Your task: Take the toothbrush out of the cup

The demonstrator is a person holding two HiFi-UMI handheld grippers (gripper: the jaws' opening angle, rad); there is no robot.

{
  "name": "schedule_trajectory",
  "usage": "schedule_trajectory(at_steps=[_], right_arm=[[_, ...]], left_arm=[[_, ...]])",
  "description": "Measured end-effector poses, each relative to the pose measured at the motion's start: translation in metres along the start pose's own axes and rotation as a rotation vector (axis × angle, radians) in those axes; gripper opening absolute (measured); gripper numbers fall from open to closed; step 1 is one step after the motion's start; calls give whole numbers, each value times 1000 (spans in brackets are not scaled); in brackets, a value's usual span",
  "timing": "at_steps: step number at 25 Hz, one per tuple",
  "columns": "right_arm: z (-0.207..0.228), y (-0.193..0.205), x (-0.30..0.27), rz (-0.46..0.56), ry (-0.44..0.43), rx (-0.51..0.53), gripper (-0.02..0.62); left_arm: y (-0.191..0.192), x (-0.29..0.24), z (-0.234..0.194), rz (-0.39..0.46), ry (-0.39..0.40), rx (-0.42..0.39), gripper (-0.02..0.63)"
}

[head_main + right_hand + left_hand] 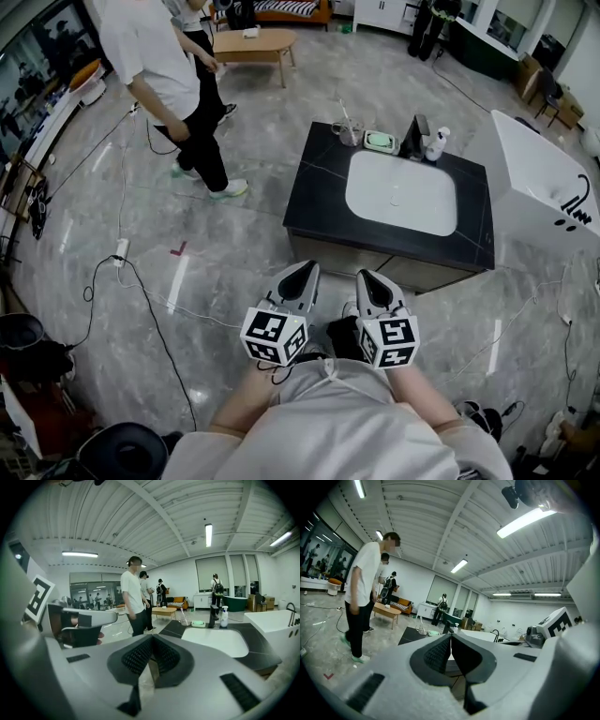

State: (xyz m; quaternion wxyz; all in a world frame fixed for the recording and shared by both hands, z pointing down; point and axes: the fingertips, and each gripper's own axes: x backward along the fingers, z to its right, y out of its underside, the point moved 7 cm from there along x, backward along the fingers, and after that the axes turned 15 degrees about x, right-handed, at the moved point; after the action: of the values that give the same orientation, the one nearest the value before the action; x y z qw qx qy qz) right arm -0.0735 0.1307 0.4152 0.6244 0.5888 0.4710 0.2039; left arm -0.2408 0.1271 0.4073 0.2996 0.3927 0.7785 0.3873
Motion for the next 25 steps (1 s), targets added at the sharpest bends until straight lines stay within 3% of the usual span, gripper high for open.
schedule_trajectory(at_steps=[9, 17, 25], right_arm=[[52, -10, -79, 3, -88, -6, 26], [154, -30, -159, 13, -140, -9, 26], [243, -31, -213, 7, -174, -22, 26]], left_arm=[[-28, -81, -29, 9, -48, -10, 18], [-65, -197, -40, 31, -104, -11, 18], [-76, -292, -36, 47, -119, -27, 18]])
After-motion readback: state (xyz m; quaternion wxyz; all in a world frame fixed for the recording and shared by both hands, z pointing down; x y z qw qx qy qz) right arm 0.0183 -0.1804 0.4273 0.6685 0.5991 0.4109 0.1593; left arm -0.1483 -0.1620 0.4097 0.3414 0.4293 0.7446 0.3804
